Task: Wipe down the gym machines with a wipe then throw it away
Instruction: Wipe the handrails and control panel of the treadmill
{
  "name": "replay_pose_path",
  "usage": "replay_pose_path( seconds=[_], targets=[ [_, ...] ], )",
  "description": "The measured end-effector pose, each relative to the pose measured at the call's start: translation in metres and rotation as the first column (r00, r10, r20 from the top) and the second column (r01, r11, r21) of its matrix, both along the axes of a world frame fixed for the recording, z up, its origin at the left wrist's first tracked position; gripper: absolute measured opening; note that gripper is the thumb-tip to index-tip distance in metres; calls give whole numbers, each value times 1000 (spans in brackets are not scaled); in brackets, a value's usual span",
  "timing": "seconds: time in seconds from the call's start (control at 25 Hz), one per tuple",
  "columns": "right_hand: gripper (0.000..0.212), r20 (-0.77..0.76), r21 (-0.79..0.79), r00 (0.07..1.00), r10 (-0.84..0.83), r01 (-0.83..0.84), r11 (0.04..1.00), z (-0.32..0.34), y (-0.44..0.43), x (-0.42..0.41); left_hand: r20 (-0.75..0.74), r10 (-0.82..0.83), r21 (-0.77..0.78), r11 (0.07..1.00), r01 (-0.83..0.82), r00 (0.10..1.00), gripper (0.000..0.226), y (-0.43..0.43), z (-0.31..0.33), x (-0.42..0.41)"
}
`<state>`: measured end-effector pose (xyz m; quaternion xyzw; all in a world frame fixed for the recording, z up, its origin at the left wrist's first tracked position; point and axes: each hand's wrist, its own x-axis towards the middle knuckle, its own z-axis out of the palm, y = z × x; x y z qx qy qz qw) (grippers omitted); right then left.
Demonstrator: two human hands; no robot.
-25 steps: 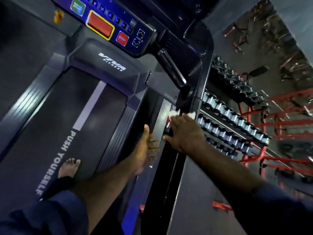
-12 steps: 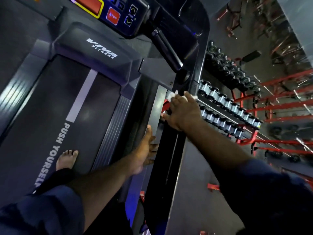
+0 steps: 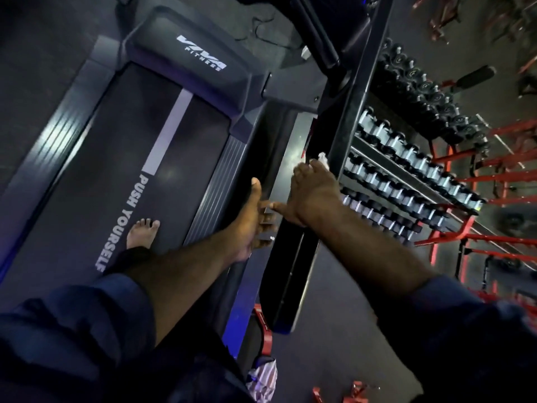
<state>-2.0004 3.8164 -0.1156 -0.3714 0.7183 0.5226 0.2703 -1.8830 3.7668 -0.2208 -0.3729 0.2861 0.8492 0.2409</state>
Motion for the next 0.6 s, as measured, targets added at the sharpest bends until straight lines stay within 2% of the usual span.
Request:
replay_pose_path(
  seconds=[0.08, 0.16, 0.24, 0.28, 0.36, 0.44, 0.6],
  targets=[
    [96, 84, -22, 996, 41, -39, 999, 5, 3, 50, 29, 43, -20, 999, -43, 999, 107, 3, 1, 13],
    [96, 243, -45, 968, 66, -57, 997, 19, 20, 89, 62, 50, -40, 998, -47, 997, 99, 4, 8, 26],
    [97, 341, -22, 940, 15, -8, 1000, 20, 31, 94, 69, 52, -37, 998, -50, 996, 95, 7, 9, 39],
    [92, 336, 9, 942, -28, 27, 1000, 19, 31, 89, 61, 51, -24, 998, -50, 997, 93, 9, 10, 43],
    [82, 239, 30, 971, -12, 5, 1000, 6, 25, 86, 52, 69, 2, 998, -70, 996, 90, 13, 5, 53],
    [84, 218, 5, 976, 29, -31, 1000, -4, 19, 107, 60, 82, 3, 997, -82, 995, 92, 15, 2, 66],
    [98, 453, 5, 892, 1, -4, 1000, 17, 53, 168, 57, 27, -31, 999, -25, 998, 93, 26, 10, 93]
  ],
)
